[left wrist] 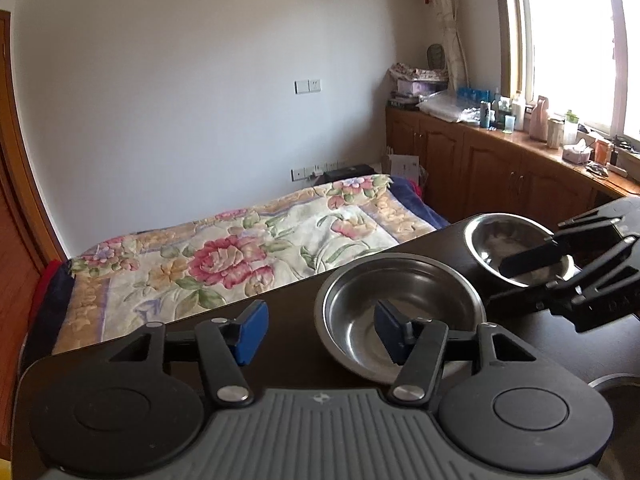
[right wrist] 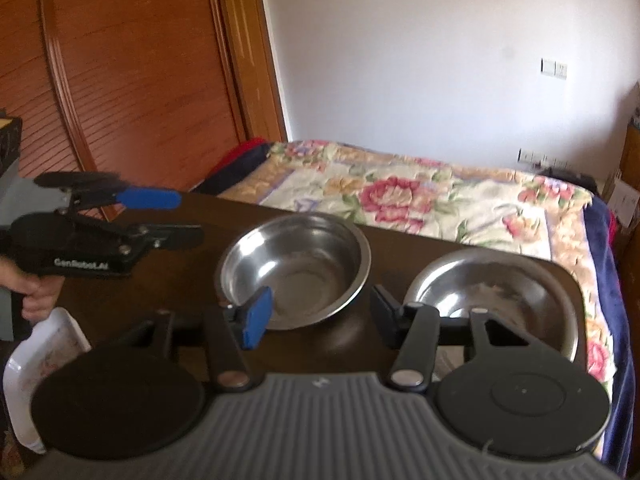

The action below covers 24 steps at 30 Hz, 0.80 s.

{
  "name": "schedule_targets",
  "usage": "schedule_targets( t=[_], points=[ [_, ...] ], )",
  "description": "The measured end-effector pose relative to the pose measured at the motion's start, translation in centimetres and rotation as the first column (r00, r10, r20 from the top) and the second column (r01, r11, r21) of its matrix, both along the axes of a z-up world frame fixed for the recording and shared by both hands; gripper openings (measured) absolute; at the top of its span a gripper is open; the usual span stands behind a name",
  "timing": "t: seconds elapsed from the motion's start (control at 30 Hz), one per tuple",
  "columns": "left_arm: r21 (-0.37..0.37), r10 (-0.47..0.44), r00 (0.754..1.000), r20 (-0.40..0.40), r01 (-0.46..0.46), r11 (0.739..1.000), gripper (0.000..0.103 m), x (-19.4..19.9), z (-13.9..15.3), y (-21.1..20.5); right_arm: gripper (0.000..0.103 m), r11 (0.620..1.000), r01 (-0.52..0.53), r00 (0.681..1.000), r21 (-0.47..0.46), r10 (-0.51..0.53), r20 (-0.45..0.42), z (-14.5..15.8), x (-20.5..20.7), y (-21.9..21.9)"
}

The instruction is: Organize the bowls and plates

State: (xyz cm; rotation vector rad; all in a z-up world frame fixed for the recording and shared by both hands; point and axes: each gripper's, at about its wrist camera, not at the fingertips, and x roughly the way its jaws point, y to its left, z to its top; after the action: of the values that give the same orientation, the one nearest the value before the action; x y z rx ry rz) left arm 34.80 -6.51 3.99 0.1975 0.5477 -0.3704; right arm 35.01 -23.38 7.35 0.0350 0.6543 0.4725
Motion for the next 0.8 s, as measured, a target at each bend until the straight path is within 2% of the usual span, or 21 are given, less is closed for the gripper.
schedule_targets(
  t=[0.2,0.5,0.8],
  points=[
    [-0.031,0.013,0.998,-0.062,-0.015,0.999,0.084,2.5,-1.3,0.1,0.055,0.999,0.004,0.998,0.032,-0.002,-0.062,-0.7,1.7,-0.3],
    [-0.060,0.017,0.992,-0.123,-0.025,0.998,0.081,4.2,-2.1,0.2,0.055,0.999,-0.026,0.994,0.047,0.031,-0.103,-1.1,2.1,0.3],
    [-0.060,-0.008,0.987,-0.162,-0.002,0.998,0.066,4.9,-3.0,-0.4,0.055,0.998,-0.027,0.993,0.053,0.033,-0.113,-1.3,2.7,0.6]
  ],
)
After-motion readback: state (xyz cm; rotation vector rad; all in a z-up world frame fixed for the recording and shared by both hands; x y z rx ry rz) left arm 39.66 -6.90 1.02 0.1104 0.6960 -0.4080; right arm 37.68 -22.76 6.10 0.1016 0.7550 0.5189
